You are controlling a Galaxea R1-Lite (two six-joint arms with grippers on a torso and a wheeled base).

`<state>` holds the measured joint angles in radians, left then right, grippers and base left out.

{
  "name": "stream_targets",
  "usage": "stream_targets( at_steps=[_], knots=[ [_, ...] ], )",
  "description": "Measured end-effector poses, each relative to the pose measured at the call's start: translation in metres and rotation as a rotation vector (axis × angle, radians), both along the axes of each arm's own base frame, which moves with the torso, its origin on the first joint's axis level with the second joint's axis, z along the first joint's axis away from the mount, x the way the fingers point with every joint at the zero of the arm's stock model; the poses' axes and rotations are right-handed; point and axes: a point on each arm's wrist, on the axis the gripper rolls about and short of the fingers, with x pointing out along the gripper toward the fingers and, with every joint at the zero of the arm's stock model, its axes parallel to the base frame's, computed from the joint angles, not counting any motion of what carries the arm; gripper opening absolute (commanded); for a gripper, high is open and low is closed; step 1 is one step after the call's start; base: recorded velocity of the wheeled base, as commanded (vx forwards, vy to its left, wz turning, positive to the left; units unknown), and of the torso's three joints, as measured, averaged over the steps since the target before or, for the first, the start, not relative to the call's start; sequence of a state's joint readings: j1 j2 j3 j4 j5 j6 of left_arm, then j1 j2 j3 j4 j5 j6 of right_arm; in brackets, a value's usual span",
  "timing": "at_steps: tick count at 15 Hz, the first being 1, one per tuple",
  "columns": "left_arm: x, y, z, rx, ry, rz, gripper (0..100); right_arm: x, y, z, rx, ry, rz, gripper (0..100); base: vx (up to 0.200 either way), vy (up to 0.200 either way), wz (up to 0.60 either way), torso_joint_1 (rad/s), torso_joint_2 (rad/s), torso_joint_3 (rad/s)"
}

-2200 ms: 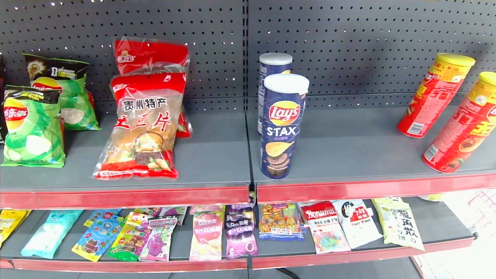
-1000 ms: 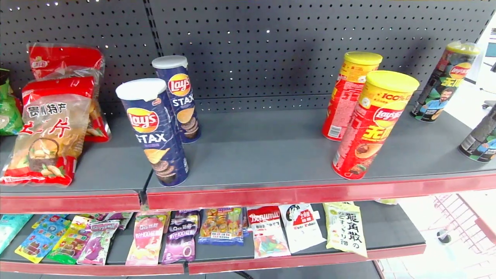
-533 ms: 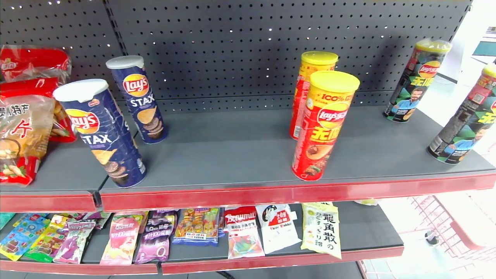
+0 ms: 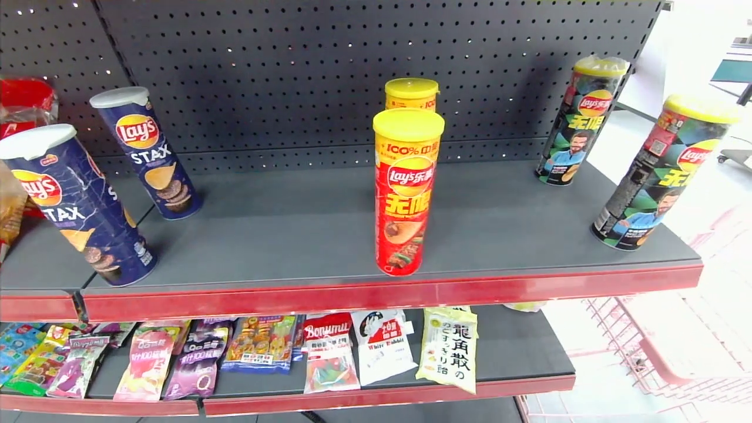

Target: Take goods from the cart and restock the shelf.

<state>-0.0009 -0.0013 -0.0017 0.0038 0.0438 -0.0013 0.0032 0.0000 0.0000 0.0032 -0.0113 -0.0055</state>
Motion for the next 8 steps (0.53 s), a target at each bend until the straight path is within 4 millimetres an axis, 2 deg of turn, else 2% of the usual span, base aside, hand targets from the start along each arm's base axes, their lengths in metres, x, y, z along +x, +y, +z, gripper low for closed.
stream_targets(
  at_steps=[8],
  knots=[
    [0.0, 0.0, 0.0, 0.0, 0.0, -0.001, 100, 0.0, 0.0001, 0.0, 0.003, 0.0, 0.001, 100, 0.0, 0.0, 0.0, 0.0, 0.0, 0.0]
  ],
)
